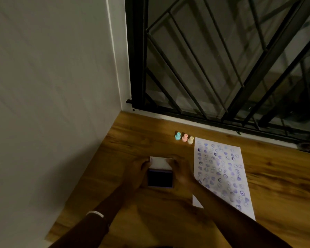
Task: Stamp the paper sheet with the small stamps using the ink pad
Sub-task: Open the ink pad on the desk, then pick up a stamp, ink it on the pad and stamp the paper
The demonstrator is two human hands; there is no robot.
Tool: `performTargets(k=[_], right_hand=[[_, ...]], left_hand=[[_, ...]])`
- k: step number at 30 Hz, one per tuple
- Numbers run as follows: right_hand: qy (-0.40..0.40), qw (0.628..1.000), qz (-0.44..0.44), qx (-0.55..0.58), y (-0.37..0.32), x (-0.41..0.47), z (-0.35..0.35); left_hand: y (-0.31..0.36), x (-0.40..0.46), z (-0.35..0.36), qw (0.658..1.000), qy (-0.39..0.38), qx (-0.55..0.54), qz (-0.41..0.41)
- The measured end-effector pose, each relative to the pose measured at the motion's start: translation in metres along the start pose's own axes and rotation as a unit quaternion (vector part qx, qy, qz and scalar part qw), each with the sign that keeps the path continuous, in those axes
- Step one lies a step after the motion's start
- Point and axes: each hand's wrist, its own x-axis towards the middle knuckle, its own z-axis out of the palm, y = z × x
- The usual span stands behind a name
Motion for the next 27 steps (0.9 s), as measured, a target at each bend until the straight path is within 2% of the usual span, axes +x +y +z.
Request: performTargets(k=[5, 14, 16, 22, 24, 27], right_hand=[[0.000, 0.999, 0.037, -0.037, 0.006, 0.020, 0.004], [-0.030, 0.993, -0.018, -0.112, 0.020, 0.031, 0.003], [-0.008, 0.995, 0.001, -0.098, 0.022, 0.034, -0.002], [0.169, 0.956, 0.063, -0.233, 0.040, 0.060, -0.053], [0.170, 0.940, 0.077, -0.284, 0.046, 0.070, -0.066], [0.120, 0.952, 0.095, -0.266, 0.051, 0.083, -0.077]], left_hand=[[-0.007, 0.006, 0.008, 1.000, 0.007, 0.005, -0.006], [-0.014, 0.007, 0.017, 0.999, 0.034, 0.012, -0.014], [-0.014, 0.006, 0.017, 0.999, 0.039, -0.006, -0.016], [-0.011, 0.004, 0.017, 0.997, 0.072, -0.004, -0.012], [-0.010, 0.003, 0.017, 0.996, 0.082, -0.005, -0.018], [-0.010, 0.003, 0.018, 0.995, 0.092, -0.018, -0.029]])
